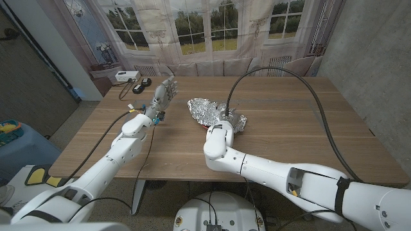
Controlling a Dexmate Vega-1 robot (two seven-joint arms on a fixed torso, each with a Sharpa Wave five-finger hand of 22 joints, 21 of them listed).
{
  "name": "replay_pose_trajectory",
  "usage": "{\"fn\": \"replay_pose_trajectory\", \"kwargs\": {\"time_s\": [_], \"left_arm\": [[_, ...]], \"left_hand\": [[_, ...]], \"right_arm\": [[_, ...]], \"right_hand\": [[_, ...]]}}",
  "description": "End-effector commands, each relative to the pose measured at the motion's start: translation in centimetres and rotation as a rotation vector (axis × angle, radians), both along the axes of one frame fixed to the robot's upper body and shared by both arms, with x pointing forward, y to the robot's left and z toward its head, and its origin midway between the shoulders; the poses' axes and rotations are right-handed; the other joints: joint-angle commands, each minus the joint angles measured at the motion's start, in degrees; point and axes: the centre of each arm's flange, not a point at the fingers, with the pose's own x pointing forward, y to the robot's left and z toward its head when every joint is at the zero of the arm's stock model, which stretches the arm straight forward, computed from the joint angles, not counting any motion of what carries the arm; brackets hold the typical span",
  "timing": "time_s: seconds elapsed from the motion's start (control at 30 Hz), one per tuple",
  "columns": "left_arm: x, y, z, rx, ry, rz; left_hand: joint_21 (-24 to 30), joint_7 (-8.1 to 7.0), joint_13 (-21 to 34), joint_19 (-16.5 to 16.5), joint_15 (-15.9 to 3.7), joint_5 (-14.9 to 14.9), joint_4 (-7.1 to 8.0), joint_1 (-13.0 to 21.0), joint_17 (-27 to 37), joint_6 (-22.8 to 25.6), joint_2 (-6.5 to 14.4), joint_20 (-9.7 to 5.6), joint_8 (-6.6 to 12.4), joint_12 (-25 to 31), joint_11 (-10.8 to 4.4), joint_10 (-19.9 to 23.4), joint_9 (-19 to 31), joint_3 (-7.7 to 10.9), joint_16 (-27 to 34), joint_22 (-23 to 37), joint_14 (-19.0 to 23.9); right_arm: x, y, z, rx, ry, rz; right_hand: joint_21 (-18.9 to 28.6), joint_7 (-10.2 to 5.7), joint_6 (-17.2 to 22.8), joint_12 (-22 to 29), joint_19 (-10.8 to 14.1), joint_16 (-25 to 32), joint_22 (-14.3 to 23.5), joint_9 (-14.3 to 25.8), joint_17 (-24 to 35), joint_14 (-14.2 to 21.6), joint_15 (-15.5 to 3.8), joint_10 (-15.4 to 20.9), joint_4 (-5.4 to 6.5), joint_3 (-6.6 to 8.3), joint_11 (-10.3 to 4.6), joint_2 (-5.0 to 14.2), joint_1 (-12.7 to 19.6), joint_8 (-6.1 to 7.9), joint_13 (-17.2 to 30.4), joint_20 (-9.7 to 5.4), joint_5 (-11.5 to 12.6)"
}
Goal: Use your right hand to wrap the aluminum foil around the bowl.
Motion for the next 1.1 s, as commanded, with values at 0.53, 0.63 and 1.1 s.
{"fn": "replay_pose_trajectory", "kwargs": {"time_s": [0.53,0.63,1.1], "left_arm": [[-0.5,-0.5,0.1,0.009,-0.002,-0.003],[-0.6,-0.5,0.0,0.01,-0.002,-0.006],[-0.7,-0.6,0.1,0.013,-0.006,-0.01]], "left_hand": [[-0.04,-0.03,-0.08,-0.39,-0.05,0.17,-0.59,-0.12,0.15,0.16,-0.79,0.21,0.21,-0.19,-0.04,-0.37,-0.02,-0.12,-0.09,0.16,-0.56],[-0.05,0.0,-0.08,-0.39,-0.04,0.17,-0.62,-0.13,0.16,0.19,-0.82,0.21,0.22,-0.21,-0.14,-0.38,-0.02,-0.14,-0.08,0.16,-0.57],[-0.05,-0.08,-0.09,-0.41,-0.07,0.2,-0.74,-0.13,0.17,0.09,-0.9,0.21,0.19,-0.27,-0.18,-0.45,-0.02,-0.2,-0.04,0.16,-0.54]], "right_arm": [[-1.7,-0.8,0.6,-0.032,-0.108,0.006],[-2.1,-0.8,0.9,-0.019,-0.124,0.016],[-3.8,-0.9,1.6,0.033,-0.262,0.055]], "right_hand": [[-3.18,0.15,-17.79,-1.02,-8.77,-8.06,-0.99,0.23,1.2,-15.18,6.46,-11.47,2.67,-4.36,0.91,-1.39,-3.01,-0.61,0.16,9.96,-1.01],[-3.75,0.48,-17.93,-1.04,-9.53,-8.96,-1.28,0.25,0.78,-16.07,7.43,-11.61,3.26,-4.9,1.14,-1.34,-3.96,-0.69,0.14,11.04,-1.29],[-5.68,0.22,-15.84,-0.31,-11.51,-11.03,-1.93,0.26,-0.68,-18.3,10.48,-8.96,6.09,-5.01,1.1,1.58,-8.31,-0.1,0.05,12.6,-4.17]]}}
